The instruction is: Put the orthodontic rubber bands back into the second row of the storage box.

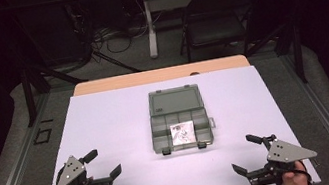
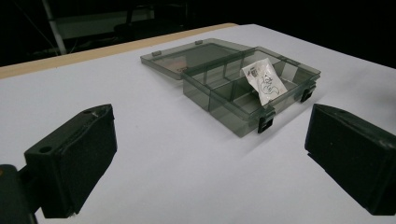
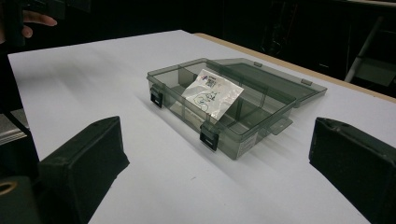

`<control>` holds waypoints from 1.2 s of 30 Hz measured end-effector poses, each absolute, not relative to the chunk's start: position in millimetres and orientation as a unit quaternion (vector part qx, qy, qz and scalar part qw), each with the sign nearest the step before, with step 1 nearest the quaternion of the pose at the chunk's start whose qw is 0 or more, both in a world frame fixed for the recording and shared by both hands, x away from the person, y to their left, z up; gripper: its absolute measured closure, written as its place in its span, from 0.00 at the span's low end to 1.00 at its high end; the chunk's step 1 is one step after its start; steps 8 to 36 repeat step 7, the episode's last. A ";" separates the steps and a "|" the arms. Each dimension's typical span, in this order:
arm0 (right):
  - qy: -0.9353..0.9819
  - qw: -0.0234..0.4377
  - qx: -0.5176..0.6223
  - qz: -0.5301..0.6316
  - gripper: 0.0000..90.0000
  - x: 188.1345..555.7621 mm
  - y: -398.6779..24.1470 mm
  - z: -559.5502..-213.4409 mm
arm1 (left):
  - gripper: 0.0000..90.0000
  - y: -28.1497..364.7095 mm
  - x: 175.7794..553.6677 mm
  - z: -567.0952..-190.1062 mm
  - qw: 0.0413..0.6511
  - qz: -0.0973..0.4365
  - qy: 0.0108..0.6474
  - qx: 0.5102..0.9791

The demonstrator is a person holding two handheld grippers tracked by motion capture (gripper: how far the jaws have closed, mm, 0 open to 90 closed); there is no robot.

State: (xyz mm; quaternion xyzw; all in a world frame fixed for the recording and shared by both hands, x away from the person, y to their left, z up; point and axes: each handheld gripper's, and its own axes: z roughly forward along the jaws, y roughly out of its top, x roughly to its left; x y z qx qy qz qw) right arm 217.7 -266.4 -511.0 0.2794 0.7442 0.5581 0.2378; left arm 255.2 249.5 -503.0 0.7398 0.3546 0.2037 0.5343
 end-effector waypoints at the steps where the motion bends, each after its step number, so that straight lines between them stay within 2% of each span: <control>1: 0.744 0.238 0.279 0.558 0.03 217.5 -266.5 -510.8 | 0.03 249.5 255.2 -503.1 0.534 0.204 0.354 0.740; 36: 0.743 0.239 0.282 0.558 0.03 216.8 -267.3 -510.3 | 0.03 250.5 255.9 -503.2 0.535 0.204 0.356 0.739</control>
